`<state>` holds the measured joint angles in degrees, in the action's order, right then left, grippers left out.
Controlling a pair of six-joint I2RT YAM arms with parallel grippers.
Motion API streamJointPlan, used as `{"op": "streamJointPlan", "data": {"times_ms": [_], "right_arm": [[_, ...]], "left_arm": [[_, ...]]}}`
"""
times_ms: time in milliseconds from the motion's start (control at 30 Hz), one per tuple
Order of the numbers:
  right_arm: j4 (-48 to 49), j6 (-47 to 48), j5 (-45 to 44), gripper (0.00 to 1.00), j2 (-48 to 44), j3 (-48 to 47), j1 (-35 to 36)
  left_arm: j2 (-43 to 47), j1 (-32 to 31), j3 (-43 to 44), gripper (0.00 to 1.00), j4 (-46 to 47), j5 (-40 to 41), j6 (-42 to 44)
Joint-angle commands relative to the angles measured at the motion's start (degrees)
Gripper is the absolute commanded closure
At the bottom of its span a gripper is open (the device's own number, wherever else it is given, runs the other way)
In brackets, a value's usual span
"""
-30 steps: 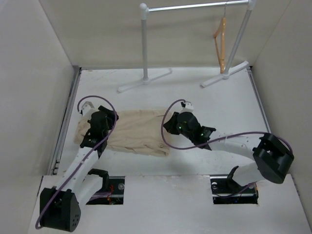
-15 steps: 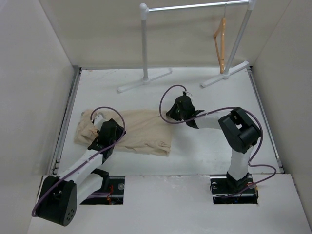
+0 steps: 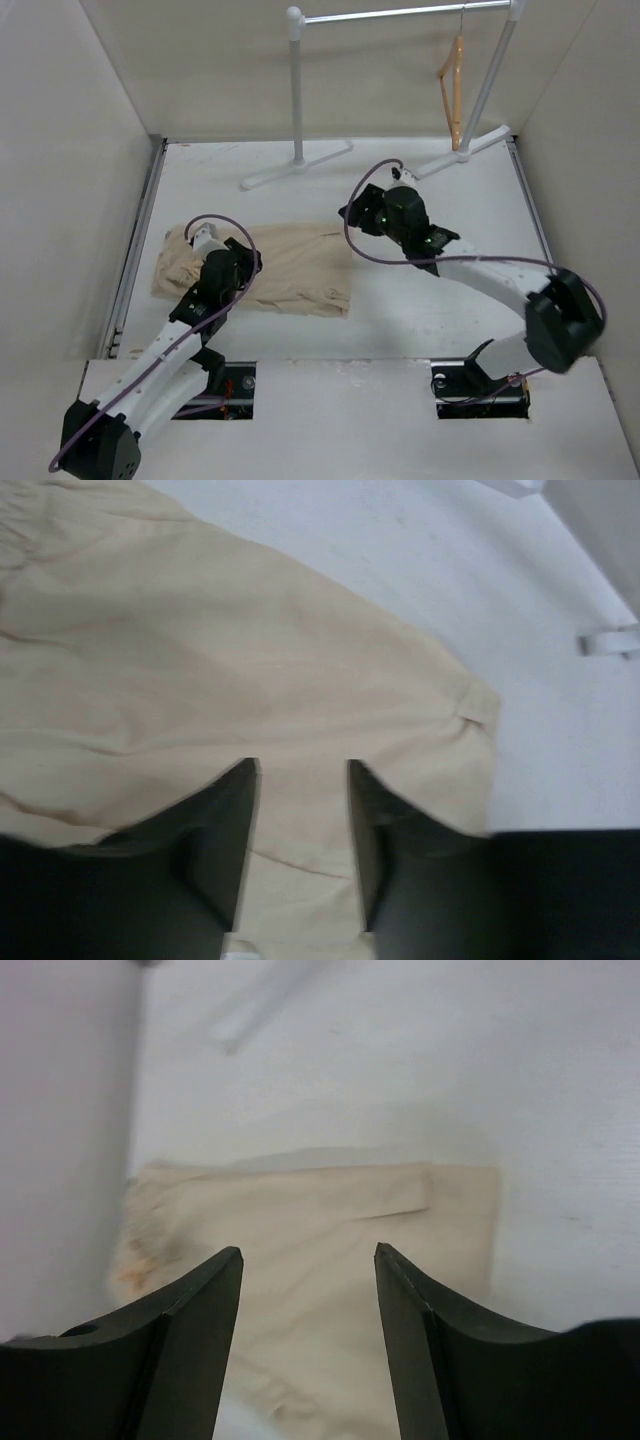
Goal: Place the trousers on the hanger
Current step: Fold the trousers at the center of the board, then pick up the hanger from the clothesline.
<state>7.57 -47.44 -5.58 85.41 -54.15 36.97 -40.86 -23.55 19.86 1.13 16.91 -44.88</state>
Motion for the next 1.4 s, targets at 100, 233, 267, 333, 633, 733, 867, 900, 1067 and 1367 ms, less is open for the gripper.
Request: {"op": "streamJointPlan", "data": {"times_ms": [100, 233, 267, 333, 633, 733, 867, 900, 1067, 1367], "right_arm": [[-6.59, 9.11, -4.25, 0.85, -22.45, -1.82, 8.68], [-16.08, 15.25, -8.64, 0.94, -28.62, -13.05, 7.2], [-18.27, 17.36, -10.57, 0.94, -28.89, -16.65, 5.19], [-25.29, 20.97, -15.13, 0.93, -27.58, -25.26, 0.27], [-38.86, 30.03, -18.86, 0.35, -10.01, -49.1, -16.54], [-40.44, 32.23, -16.74, 0.31, -4.57, -55.51, -16.98], [-44.65, 35.31, -18.93, 0.3, 2.64, -64.48, -17.85], [-45.27, 35.75, -19.63, 0.3, 3.7, -65.55, -18.12], [-45.98, 38.3, -24.03, 0.32, 7.84, -67.49, -18.12], [-45.37, 39.27, -26.32, 0.47, 11.1, -64.94, -18.73]], "left_arm": [[-6.58, -8.38, 3.17, 0.88, 6.33, 1.99, 1.73], [-12.3, -15.85, 5.01, 0.9, 9.5, 4.97, 2.69], [-13.36, -17.61, 5.36, 0.89, 10.12, 6.02, 2.96], [-15.2, -20.95, 6.07, 0.84, 10.82, 7.87, 3.4], [-19.34, -27.73, 7.83, 0.69, 11.8, 8.85, 4.36], [-19.69, -28.17, 7.57, 0.68, 11.53, 8.58, 4.72], [-19.34, -28.17, 6.16, 0.68, 11.62, 8.41, 4.63], [-19.26, -28.17, 5.9, 0.68, 11.62, 8.41, 4.63], [-19.17, -28.0, 5.1, 0.67, 11.88, 8.41, 4.45], [-20.05, -27.56, 5.1, 0.67, 11.97, 8.41, 4.37]]}}
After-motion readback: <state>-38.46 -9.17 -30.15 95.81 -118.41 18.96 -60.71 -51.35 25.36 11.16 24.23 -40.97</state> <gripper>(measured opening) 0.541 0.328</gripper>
